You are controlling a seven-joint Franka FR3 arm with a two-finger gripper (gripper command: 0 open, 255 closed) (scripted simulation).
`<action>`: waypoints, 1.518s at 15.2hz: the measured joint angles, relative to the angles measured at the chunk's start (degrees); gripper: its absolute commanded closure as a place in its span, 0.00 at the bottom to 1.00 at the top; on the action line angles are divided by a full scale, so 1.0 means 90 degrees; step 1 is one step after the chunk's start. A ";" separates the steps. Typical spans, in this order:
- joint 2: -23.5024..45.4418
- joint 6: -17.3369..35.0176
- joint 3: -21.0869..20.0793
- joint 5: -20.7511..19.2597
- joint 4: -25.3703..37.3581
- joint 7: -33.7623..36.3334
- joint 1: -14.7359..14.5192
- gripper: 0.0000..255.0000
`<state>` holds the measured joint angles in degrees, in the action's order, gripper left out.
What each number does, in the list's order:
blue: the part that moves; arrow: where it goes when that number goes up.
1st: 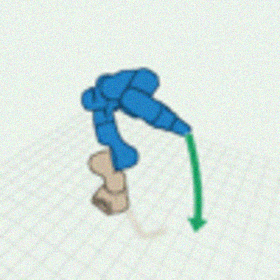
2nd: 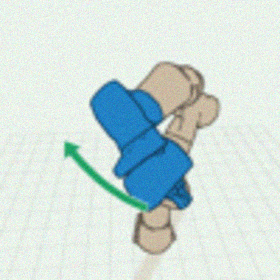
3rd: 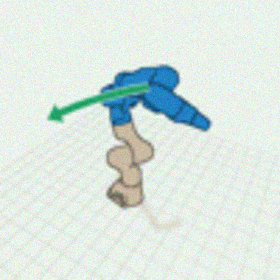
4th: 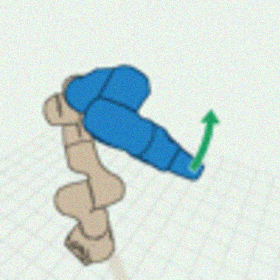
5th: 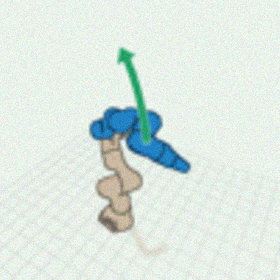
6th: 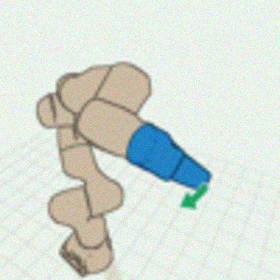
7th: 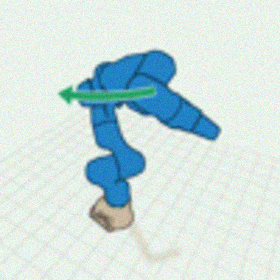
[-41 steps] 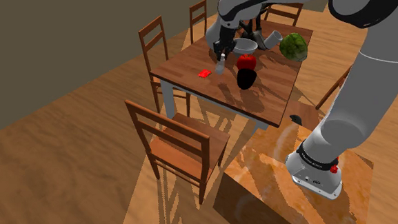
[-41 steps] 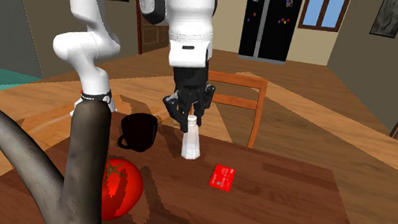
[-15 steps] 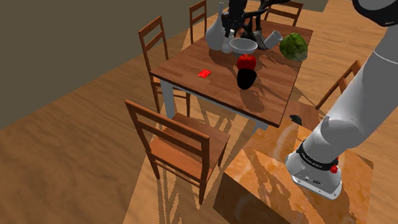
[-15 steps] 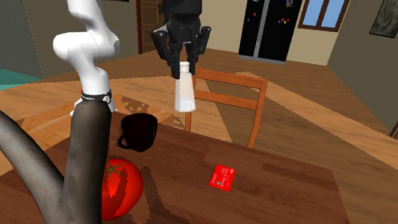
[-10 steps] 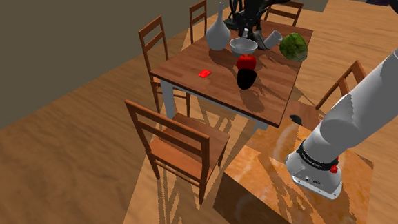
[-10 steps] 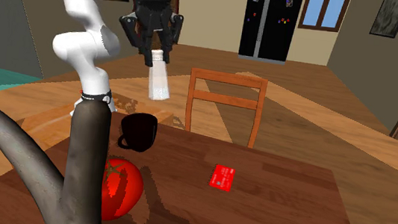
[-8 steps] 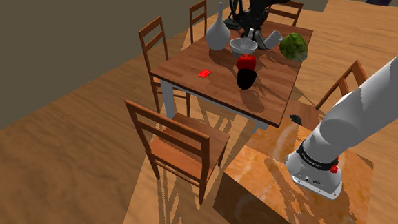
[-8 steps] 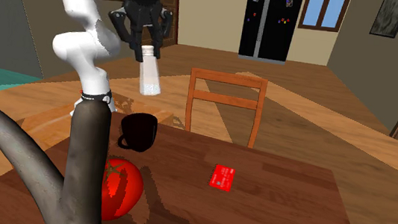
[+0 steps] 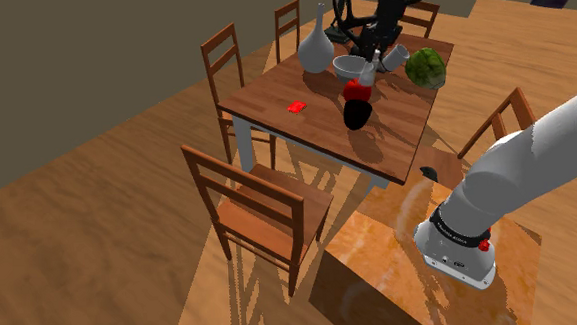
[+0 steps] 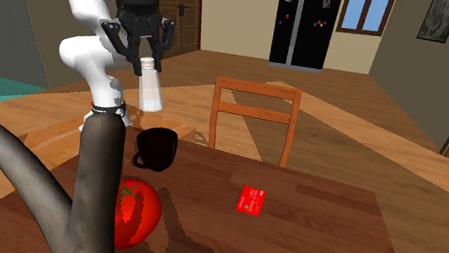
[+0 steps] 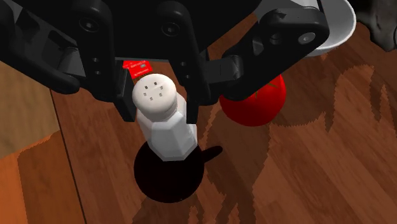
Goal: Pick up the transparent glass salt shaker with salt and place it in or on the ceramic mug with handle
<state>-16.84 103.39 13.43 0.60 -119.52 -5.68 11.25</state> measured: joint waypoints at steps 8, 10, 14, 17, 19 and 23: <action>0.0066 0.0681 0.0034 0.0009 -0.0620 -0.0059 0.0011 1.00; 0.0084 0.0850 0.0042 0.0012 -0.0771 -0.0074 0.0014 1.00; 0.0173 0.1216 0.0064 0.0030 -0.1051 -0.0114 0.0015 1.00; 0.0195 0.1310 0.0065 0.0036 -0.1123 -0.0118 0.0013 1.00; 0.0198 0.1325 0.0065 0.0037 -0.1133 -0.0118 0.0012 1.00; 0.0198 0.1328 0.0065 0.0037 -0.1136 -0.0118 0.0012 0.00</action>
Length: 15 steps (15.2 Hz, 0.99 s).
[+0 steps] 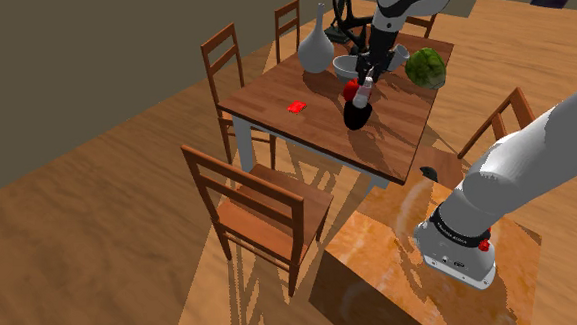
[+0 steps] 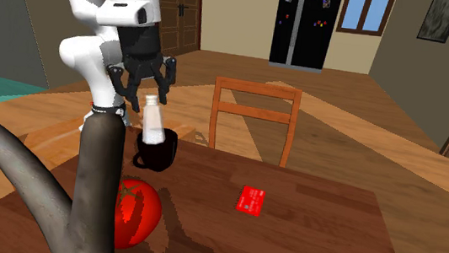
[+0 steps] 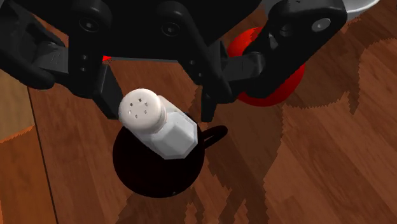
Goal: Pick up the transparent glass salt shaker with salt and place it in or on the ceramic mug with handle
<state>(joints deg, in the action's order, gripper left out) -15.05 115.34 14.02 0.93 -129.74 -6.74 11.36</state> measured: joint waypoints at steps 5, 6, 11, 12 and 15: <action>0.0000 0.0000 0.0000 0.0000 0.0000 0.0000 0.0000 0.00; -0.0034 -0.0103 0.0005 -0.0011 0.0073 -0.0005 0.0008 0.00; -0.0139 -0.0755 -0.0007 -0.0036 0.0625 0.0024 0.0015 0.00; -0.0153 -0.0793 -0.0009 -0.0039 0.0648 0.0026 0.0016 0.00; -0.0167 -0.0817 -0.0013 -0.0042 0.0656 0.0033 0.0015 0.00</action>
<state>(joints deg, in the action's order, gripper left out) -16.56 107.98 13.90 0.56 -123.83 -6.44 11.50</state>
